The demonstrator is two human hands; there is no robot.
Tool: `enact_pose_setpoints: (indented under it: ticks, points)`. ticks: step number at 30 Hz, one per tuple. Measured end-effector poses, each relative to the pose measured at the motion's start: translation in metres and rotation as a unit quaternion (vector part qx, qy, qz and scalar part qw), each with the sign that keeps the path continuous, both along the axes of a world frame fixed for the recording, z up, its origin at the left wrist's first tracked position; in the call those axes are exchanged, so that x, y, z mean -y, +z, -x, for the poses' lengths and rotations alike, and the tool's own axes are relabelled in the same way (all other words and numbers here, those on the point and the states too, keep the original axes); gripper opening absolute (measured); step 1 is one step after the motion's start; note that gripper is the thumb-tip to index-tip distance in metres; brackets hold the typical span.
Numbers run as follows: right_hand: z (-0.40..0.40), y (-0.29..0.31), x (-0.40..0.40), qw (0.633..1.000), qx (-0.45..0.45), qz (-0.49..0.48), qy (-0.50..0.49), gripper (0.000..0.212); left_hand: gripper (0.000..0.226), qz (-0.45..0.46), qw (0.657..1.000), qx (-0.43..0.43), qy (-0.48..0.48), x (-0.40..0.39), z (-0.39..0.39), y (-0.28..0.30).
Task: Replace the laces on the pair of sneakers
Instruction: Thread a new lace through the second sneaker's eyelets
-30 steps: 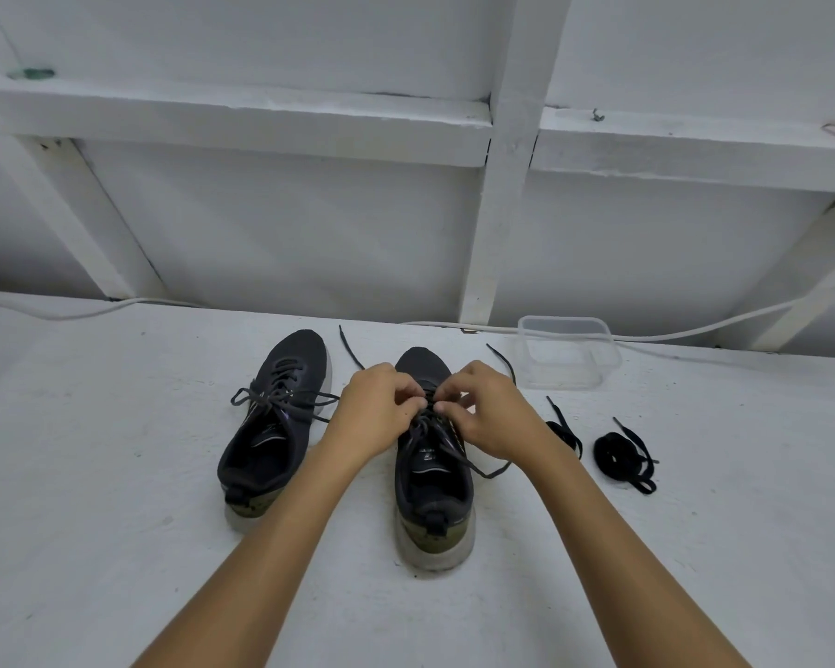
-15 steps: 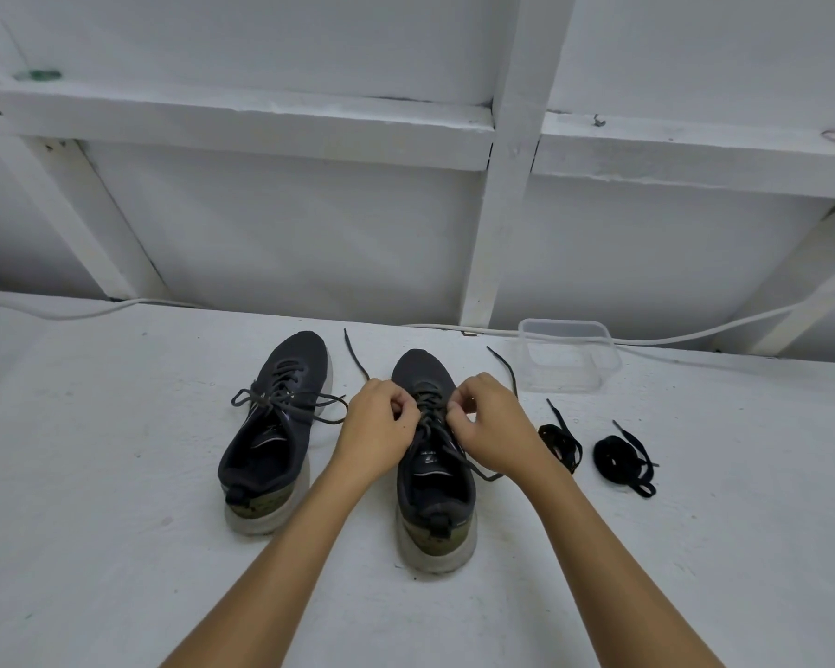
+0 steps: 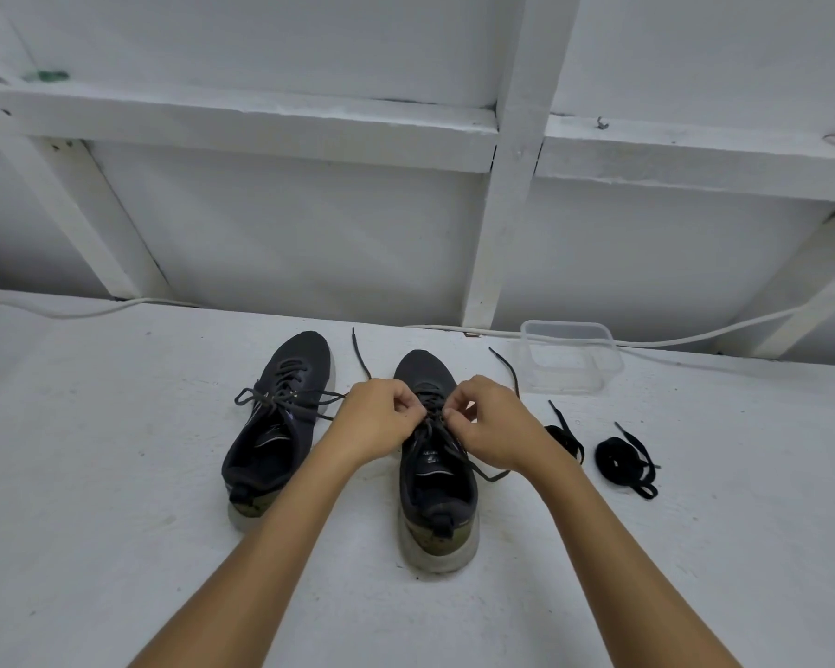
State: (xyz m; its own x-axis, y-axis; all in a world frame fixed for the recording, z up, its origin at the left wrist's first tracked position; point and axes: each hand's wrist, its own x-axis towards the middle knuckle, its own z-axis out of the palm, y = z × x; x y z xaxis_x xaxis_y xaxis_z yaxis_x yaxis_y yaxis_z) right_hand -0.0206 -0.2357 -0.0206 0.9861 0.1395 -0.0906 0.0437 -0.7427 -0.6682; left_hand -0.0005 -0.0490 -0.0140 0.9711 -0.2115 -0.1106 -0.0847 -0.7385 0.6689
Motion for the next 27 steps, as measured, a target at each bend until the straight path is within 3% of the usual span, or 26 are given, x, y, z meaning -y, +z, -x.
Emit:
enact_pose_setpoints:
  ticks: [7, 11, 19, 23, 27]
  points:
    - [0.014, -0.012, -0.002, 0.995, 0.002, -0.057, -0.086, 0.008, 0.010, 0.051, 0.998, 0.012, 0.026, -0.004, 0.017, -0.021]
    - [0.017, -0.010, -0.006, 0.991, 0.001, -0.073, -0.112, 0.008, 0.007, 0.048, 0.998, 0.037, -0.016, -0.012, 0.020, -0.016]
    - [0.027, -0.009, -0.011, 0.981, 0.000, -0.106, -0.163, 0.006, 0.005, 0.045, 0.992, -0.116, -0.038, -0.032, 0.034, 0.000]
    - [0.031, -0.001, -0.005, 0.985, 0.059, -0.082, -0.138, 0.005, 0.004, 0.058, 0.997, -0.046, -0.016, -0.028, 0.032, 0.006]
    - [0.027, 0.015, -0.004, 0.997, -0.013, -0.053, -0.046, 0.013, 0.015, 0.075, 0.997, -0.022, -0.009, -0.013, 0.022, 0.017]
